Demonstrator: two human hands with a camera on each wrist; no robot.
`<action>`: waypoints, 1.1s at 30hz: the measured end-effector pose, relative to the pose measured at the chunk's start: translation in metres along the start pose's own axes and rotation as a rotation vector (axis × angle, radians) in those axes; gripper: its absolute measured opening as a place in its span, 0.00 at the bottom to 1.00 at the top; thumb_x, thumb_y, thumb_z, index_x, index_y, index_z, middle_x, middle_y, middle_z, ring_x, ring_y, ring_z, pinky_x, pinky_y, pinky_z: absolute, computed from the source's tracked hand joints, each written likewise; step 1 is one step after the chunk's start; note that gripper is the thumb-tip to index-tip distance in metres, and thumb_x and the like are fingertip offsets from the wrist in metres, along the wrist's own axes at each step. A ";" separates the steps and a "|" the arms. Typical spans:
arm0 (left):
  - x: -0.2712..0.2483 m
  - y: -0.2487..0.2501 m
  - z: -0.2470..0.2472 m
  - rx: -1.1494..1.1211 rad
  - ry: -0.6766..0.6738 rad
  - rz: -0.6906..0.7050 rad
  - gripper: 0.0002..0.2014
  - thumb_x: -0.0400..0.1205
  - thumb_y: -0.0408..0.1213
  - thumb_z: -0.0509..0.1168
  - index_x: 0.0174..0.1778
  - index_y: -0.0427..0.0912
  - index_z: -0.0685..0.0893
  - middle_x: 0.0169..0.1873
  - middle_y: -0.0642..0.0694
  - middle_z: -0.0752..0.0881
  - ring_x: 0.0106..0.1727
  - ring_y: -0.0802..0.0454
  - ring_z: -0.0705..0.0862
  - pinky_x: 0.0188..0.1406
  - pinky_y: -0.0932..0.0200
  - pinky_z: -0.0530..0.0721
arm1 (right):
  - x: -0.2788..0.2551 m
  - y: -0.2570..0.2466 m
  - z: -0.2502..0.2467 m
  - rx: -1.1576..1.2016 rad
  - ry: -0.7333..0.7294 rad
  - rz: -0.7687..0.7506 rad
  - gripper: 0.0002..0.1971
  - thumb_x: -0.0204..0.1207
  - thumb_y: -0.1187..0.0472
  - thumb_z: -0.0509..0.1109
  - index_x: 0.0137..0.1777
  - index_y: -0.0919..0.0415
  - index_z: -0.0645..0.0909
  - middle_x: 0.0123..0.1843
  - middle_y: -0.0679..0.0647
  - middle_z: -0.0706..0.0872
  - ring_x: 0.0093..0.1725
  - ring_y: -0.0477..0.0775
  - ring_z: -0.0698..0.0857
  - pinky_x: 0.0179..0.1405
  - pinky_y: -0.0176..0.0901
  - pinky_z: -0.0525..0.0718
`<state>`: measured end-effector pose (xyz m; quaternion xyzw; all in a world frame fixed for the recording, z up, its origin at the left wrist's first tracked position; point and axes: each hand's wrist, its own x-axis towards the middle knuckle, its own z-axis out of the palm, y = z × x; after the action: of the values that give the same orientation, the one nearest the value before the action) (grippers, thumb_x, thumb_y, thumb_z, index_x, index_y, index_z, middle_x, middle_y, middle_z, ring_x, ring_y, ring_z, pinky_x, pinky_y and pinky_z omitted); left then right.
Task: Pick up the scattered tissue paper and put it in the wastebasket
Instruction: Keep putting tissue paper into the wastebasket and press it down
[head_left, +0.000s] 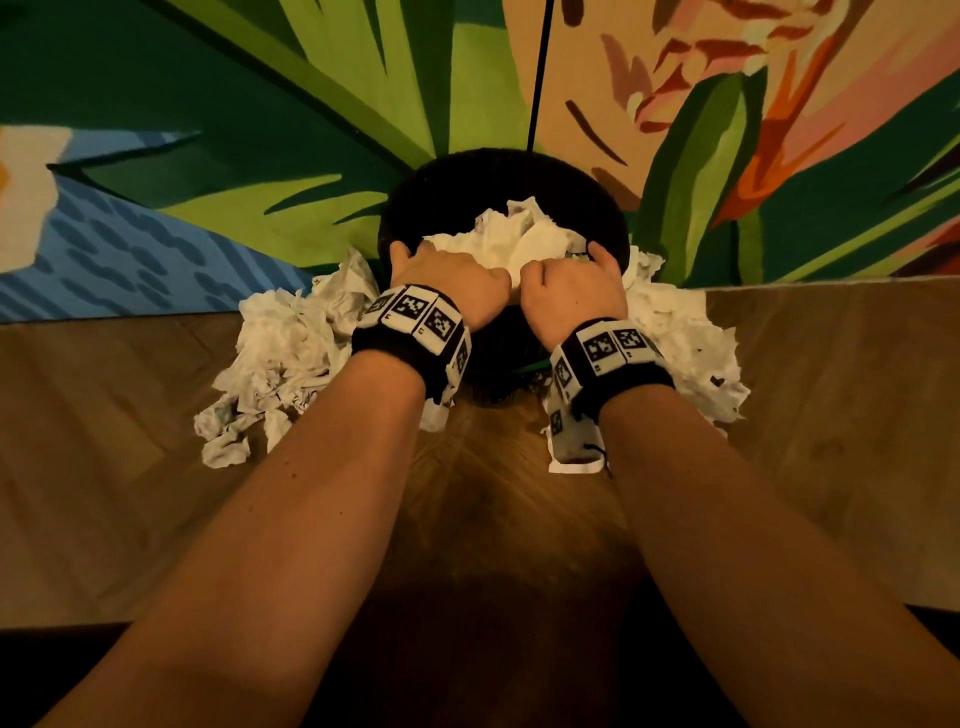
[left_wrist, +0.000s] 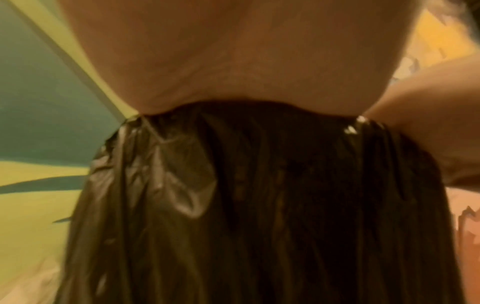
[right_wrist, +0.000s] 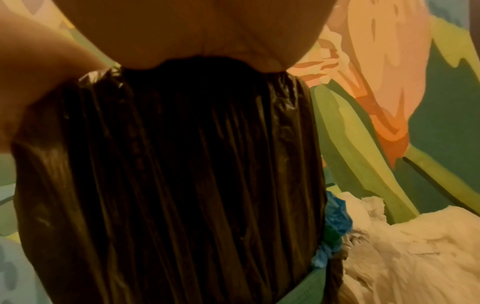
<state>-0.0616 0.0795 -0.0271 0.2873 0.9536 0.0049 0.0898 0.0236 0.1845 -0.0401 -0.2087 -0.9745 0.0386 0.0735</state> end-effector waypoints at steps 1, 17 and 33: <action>-0.003 0.000 0.001 -0.007 0.038 -0.001 0.25 0.79 0.53 0.41 0.26 0.43 0.73 0.34 0.46 0.76 0.58 0.41 0.74 0.67 0.35 0.61 | -0.001 -0.001 -0.002 -0.004 -0.002 -0.009 0.19 0.83 0.58 0.46 0.37 0.55 0.76 0.40 0.54 0.88 0.48 0.59 0.84 0.79 0.56 0.59; -0.037 -0.129 0.021 -0.748 0.454 -0.255 0.14 0.83 0.41 0.58 0.48 0.44 0.90 0.38 0.41 0.90 0.42 0.38 0.87 0.41 0.50 0.84 | -0.006 -0.049 -0.069 0.660 0.341 -0.120 0.12 0.77 0.55 0.61 0.52 0.47 0.86 0.51 0.44 0.88 0.57 0.55 0.81 0.63 0.61 0.75; -0.088 -0.165 0.217 -0.400 -0.365 -0.494 0.39 0.78 0.59 0.60 0.84 0.69 0.49 0.86 0.44 0.39 0.85 0.29 0.42 0.84 0.33 0.47 | -0.065 -0.102 0.096 0.719 -0.410 -0.155 0.10 0.80 0.60 0.64 0.47 0.47 0.87 0.52 0.46 0.88 0.46 0.47 0.84 0.47 0.41 0.82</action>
<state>-0.0419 -0.1158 -0.2361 0.0212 0.9427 0.1178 0.3115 0.0261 0.0602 -0.1323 -0.0840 -0.9062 0.4113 -0.0510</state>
